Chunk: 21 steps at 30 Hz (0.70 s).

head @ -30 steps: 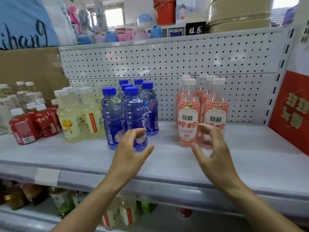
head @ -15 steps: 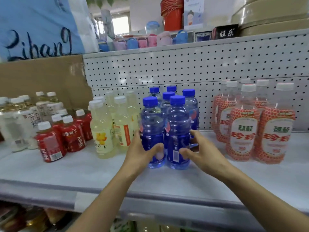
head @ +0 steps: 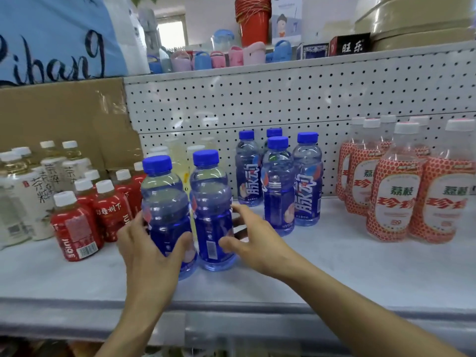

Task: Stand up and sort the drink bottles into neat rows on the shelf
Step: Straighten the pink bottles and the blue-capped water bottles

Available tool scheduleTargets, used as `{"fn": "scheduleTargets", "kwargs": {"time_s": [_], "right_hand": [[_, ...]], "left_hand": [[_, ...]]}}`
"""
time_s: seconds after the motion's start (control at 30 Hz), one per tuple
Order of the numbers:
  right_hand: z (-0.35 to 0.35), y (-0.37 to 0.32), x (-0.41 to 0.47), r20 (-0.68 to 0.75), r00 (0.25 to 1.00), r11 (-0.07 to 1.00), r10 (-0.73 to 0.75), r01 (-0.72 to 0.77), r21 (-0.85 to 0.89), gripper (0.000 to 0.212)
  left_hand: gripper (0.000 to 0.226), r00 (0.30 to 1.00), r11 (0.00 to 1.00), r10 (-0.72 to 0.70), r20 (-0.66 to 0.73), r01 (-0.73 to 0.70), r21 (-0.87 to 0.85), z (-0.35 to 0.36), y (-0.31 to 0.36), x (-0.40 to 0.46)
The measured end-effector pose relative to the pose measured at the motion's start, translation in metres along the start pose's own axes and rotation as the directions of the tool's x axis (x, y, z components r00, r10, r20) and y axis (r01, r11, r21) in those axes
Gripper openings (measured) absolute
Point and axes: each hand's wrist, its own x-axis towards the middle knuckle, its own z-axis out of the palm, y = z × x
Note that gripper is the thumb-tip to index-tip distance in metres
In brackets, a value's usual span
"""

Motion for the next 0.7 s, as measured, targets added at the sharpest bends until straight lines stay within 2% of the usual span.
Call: {"fn": "scheduleTargets", "kwargs": {"time_s": [0.03, 0.1, 0.17, 0.23, 0.3, 0.33, 0.43, 0.5, 0.6, 0.7], "right_hand": [[-0.002, 0.000, -0.001, 0.001, 1.000, 1.000, -0.003, 0.003, -0.003, 0.057], [-0.014, 0.001, -0.003, -0.114, 0.990, 0.996, -0.077, 0.072, -0.053, 0.050], [-0.037, 0.003, -0.006, -0.326, 0.921, 0.977, -0.212, 0.194, -0.088, 0.034], [-0.070, 0.004, -0.004, -0.516, 0.805, 0.954, -0.293, 0.279, -0.106, 0.026], [-0.104, 0.010, 0.005, -0.637, 0.720, 0.959, -0.274, 0.256, -0.123, 0.032], [-0.119, 0.015, 0.012, -0.664, 0.709, 0.970, -0.237, 0.207, -0.126, 0.039], [-0.150, 0.029, 0.033, -0.617, 0.781, 0.989, -0.096, 0.007, -0.146, 0.064], [-0.163, 0.033, 0.044, -0.516, 0.855, 0.993, -0.045, -0.016, -0.114, 0.072], [-0.161, 0.036, 0.059, -0.380, 0.924, 0.999, 0.031, -0.024, 0.022, 0.062], [-0.166, 0.039, 0.066, -0.341, 0.940, 0.999, 0.019, -0.033, -0.035, 0.047]], "left_hand": [[0.081, 0.995, 0.998, 0.053, -0.081, -0.055, -0.022, 0.002, 0.007, -0.007], [0.077, 0.939, 0.957, 0.272, -0.212, -0.287, -0.045, 0.008, 0.026, -0.021], [0.071, 0.876, 0.871, 0.451, -0.171, -0.474, -0.129, 0.022, 0.046, -0.037], [0.070, 0.839, 0.811, 0.543, -0.036, -0.535, -0.237, 0.045, 0.069, -0.043], [0.075, 0.854, 0.830, 0.508, 0.114, -0.449, -0.331, 0.073, 0.088, -0.041], [0.078, 0.876, 0.858, 0.446, 0.181, -0.361, -0.365, 0.088, 0.095, -0.036], [0.090, 0.924, 0.927, 0.211, 0.318, -0.086, -0.364, 0.129, 0.108, -0.004], [0.098, 0.925, 0.941, 0.112, 0.363, 0.018, -0.337, 0.151, 0.113, 0.017], [0.107, 0.924, 0.957, 0.032, 0.382, 0.083, -0.280, 0.166, 0.107, 0.038], [0.093, 0.919, 0.953, 0.021, 0.394, 0.101, -0.287, 0.170, 0.107, 0.044]]}}
